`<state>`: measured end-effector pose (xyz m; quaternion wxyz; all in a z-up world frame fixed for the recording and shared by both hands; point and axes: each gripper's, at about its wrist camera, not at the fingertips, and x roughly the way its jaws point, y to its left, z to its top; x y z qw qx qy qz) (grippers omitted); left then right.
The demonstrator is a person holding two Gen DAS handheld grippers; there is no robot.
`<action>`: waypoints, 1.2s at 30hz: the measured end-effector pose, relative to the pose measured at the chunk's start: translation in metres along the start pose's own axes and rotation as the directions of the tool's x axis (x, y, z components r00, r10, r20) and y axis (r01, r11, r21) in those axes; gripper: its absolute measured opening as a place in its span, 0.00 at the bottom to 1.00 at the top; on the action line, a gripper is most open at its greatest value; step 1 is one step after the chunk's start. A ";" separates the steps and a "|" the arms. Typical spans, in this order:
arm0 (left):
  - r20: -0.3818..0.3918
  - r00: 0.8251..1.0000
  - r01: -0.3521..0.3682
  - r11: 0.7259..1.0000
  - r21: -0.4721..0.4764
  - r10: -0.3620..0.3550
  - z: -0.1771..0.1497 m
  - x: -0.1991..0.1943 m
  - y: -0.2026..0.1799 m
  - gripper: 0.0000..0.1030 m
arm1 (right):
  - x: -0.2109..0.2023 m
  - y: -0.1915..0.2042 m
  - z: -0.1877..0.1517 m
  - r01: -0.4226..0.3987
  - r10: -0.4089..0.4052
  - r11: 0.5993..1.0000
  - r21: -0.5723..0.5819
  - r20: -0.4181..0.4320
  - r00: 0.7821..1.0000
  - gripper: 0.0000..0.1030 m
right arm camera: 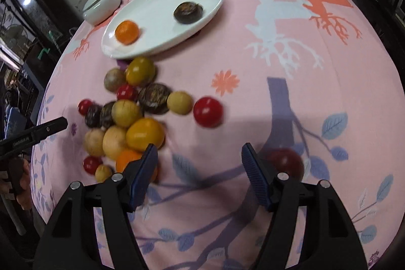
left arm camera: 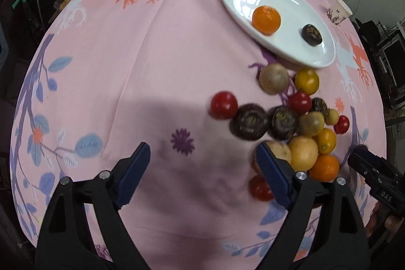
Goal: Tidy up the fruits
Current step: 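Open both tools over the plate and withdraw, then carry a red tomato in the left tool while the right tool carries a plum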
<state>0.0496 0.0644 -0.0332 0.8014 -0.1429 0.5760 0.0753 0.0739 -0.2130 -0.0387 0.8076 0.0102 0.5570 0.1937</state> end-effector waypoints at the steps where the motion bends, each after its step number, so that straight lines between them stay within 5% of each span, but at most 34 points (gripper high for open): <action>1: -0.012 1.000 -0.002 1.000 -0.003 0.002 -0.005 0.001 0.002 0.84 | 0.000 0.005 -0.007 -0.017 0.017 1.000 -0.007 -0.012 1.000 0.67; 12: -0.020 1.000 0.001 1.000 0.000 -0.001 -0.032 -0.010 0.006 0.86 | 0.008 0.070 -0.039 -0.051 0.040 0.976 -0.213 -0.057 0.998 0.67; 18: -0.015 1.000 -0.015 0.999 0.047 0.015 -0.042 -0.011 -0.002 0.86 | 0.024 0.080 -0.041 -0.040 0.015 0.963 -0.265 -0.097 0.995 0.51; 23: -0.032 0.999 -0.005 0.998 0.064 0.008 -0.046 -0.008 -0.008 0.86 | 0.037 0.083 -0.038 -0.027 0.001 0.963 -0.270 -0.095 0.996 0.38; 28: -0.044 0.999 0.008 0.995 0.099 -0.004 -0.049 -0.007 -0.016 0.86 | 0.030 0.070 -0.038 -0.110 0.087 0.974 -0.199 -0.124 0.989 0.37; 36: -0.051 0.998 0.032 0.986 0.162 -0.024 -0.053 0.001 -0.037 0.86 | 0.012 0.043 -0.048 -0.112 0.094 0.985 -0.128 -0.139 0.986 0.37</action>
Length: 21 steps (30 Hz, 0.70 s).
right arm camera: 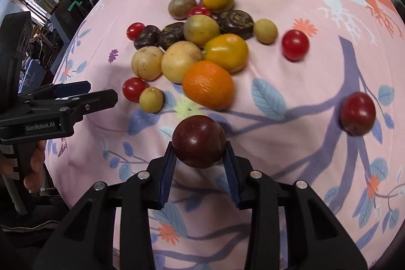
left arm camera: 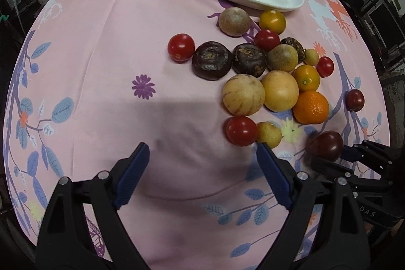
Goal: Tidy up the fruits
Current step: 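Carry a red tomato in the left tool while the right tool carries a plum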
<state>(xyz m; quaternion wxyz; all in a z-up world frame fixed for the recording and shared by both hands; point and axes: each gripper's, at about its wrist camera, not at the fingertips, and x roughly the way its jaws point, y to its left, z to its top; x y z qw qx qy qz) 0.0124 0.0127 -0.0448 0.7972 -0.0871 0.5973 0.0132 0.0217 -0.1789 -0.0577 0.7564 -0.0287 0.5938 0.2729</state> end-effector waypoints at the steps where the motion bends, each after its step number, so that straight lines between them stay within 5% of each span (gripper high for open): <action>1: 0.000 1.000 -0.002 1.000 0.010 0.002 0.000 0.001 -0.002 0.85 | 0.000 -0.001 -0.001 0.001 -0.001 1.000 0.004 -0.001 1.000 0.37; 5: -0.006 1.000 -0.002 1.000 0.023 0.002 0.003 0.008 -0.007 0.83 | -0.002 -0.005 -0.005 -0.002 0.002 1.000 0.013 0.002 1.000 0.37; 10: 0.013 0.999 0.035 0.996 0.087 -0.037 0.006 0.015 -0.017 0.61 | -0.003 -0.003 -0.005 -0.009 0.009 1.000 0.009 0.004 1.000 0.37; 14: 0.017 1.000 0.017 0.983 0.181 -0.021 0.006 0.022 -0.037 0.60 | -0.003 -0.002 -0.004 -0.009 0.009 1.000 0.011 0.002 1.000 0.37; 17: 0.000 0.999 0.036 0.978 0.203 -0.036 0.007 0.028 -0.044 0.43 | -0.002 -0.001 -0.002 -0.011 0.011 1.000 0.011 0.004 1.000 0.37; 18: 0.008 0.999 0.037 0.976 0.217 -0.040 0.007 0.028 -0.046 0.28 | -0.002 -0.001 -0.002 -0.010 0.010 1.000 0.011 0.005 1.000 0.37; 21: 0.005 0.999 0.035 0.970 0.240 -0.038 0.007 0.028 -0.050 0.26 | -0.003 -0.002 -0.002 -0.011 0.011 1.000 0.015 0.005 1.000 0.37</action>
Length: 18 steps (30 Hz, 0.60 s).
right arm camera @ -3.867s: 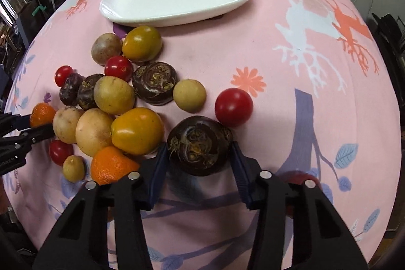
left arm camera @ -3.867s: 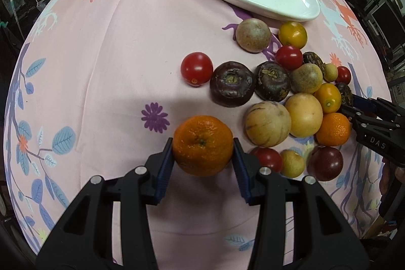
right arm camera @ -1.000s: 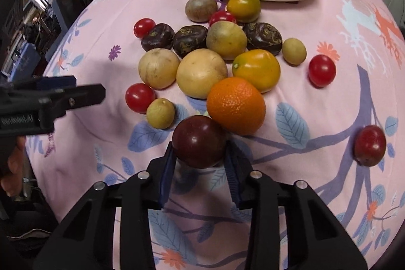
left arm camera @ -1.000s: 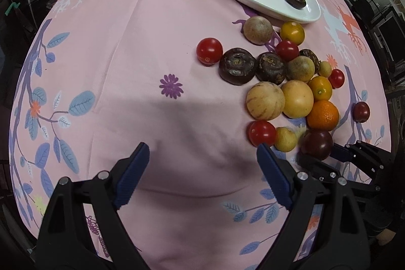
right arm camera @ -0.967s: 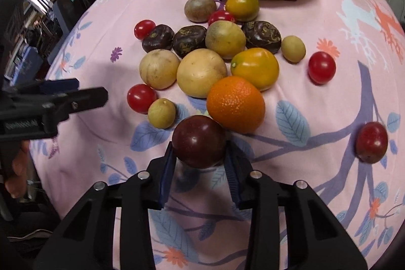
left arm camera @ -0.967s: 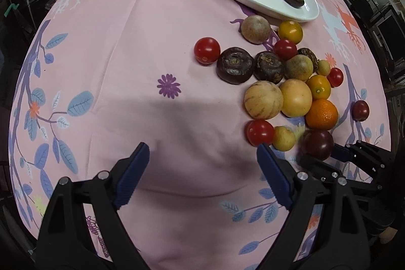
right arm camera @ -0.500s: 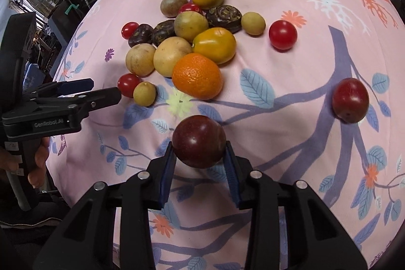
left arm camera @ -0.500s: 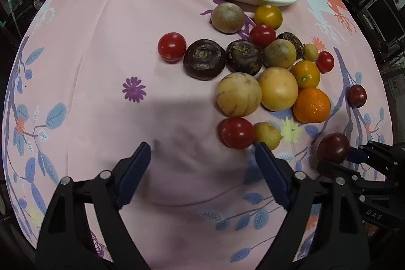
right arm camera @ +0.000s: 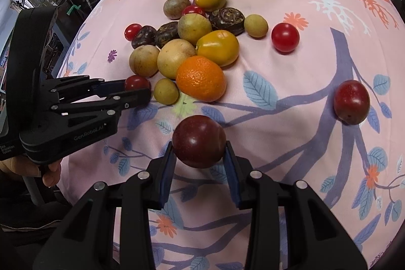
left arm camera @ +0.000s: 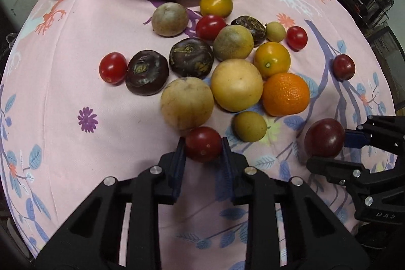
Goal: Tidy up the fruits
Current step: 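Carry a red tomato in the left tool while the right tool carries a plum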
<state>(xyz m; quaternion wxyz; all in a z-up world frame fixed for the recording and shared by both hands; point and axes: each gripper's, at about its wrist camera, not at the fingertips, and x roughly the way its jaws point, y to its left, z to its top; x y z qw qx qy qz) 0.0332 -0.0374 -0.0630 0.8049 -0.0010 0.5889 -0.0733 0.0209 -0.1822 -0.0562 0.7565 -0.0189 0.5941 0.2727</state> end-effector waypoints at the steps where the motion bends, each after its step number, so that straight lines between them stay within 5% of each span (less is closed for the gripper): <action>1: -0.002 1.000 0.003 1.000 -0.009 -0.003 0.000 -0.001 0.001 0.26 | -0.001 -0.001 0.000 -0.002 0.002 1.000 0.002 0.002 1.000 0.37; 11: 0.078 0.995 0.076 0.992 -0.100 -0.069 0.018 -0.048 0.024 0.26 | -0.029 0.000 0.023 -0.014 0.015 1.000 -0.017 0.076 0.997 0.37; 18: 0.173 0.984 0.054 0.995 -0.084 -0.038 0.059 -0.078 0.032 0.26 | -0.054 -0.005 0.073 -0.020 0.023 1.000 -0.016 0.188 0.982 0.37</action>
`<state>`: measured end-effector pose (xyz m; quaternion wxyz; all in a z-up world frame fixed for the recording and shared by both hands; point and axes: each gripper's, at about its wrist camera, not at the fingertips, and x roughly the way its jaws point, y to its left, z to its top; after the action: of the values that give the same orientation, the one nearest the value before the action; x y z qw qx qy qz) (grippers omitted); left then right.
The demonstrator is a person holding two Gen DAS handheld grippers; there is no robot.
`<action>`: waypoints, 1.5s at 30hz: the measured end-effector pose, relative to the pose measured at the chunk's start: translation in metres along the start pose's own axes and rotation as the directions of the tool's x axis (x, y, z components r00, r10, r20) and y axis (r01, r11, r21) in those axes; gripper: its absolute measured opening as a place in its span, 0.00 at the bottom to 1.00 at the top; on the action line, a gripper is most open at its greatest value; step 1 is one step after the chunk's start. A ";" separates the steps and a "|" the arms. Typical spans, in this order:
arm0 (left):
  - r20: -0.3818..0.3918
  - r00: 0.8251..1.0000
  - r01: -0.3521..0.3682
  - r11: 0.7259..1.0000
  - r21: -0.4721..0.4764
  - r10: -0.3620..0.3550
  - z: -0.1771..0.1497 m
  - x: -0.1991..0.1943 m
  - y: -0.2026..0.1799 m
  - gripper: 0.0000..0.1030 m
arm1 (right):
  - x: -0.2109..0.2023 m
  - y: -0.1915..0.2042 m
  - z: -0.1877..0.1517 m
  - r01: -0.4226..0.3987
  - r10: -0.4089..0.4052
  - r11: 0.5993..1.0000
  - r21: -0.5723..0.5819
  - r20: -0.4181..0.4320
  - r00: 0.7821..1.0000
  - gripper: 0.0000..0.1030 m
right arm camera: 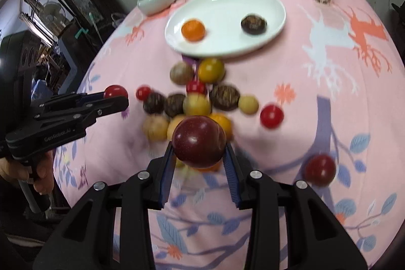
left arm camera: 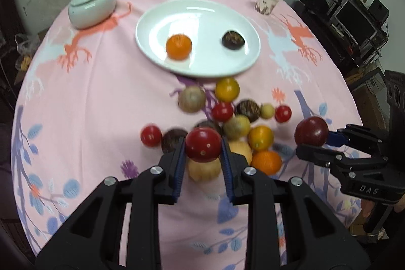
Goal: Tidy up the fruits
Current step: 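Carry a red tomato in the left tool while the right tool carries a plum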
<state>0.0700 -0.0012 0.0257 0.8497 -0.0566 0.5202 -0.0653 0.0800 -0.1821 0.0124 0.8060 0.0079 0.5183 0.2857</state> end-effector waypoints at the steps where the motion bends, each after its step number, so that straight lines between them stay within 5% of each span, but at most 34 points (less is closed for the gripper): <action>1: 0.004 1.000 -0.002 1.000 -0.004 0.002 0.010 0.003 0.001 0.26 | 0.000 0.000 0.008 0.005 -0.005 1.000 -0.007 0.015 1.000 0.37; 12: -0.007 1.000 -0.027 0.996 -0.083 0.026 0.096 0.078 0.022 0.26 | 0.059 -0.025 0.107 0.077 -0.075 0.997 -0.020 0.061 0.995 0.37; 26: -0.101 0.995 -0.036 0.995 -0.089 0.027 0.110 0.141 0.018 0.27 | 0.109 -0.048 0.122 0.116 -0.116 0.993 0.018 -0.019 0.993 0.38; 31: -0.059 0.997 -0.056 0.993 -0.107 0.050 0.110 0.129 0.018 0.47 | 0.105 -0.046 0.121 0.126 -0.126 0.991 0.032 -0.017 0.992 0.39; 45: -0.011 0.998 -0.067 0.986 -0.151 0.066 0.077 0.070 0.032 0.64 | 0.044 -0.051 0.085 0.119 -0.126 0.987 0.112 0.064 0.990 0.61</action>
<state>0.1720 0.0210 -0.0057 0.8430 -0.1032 0.5279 0.0026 0.1876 -0.1803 -0.0012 0.8382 0.0297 0.5037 0.2068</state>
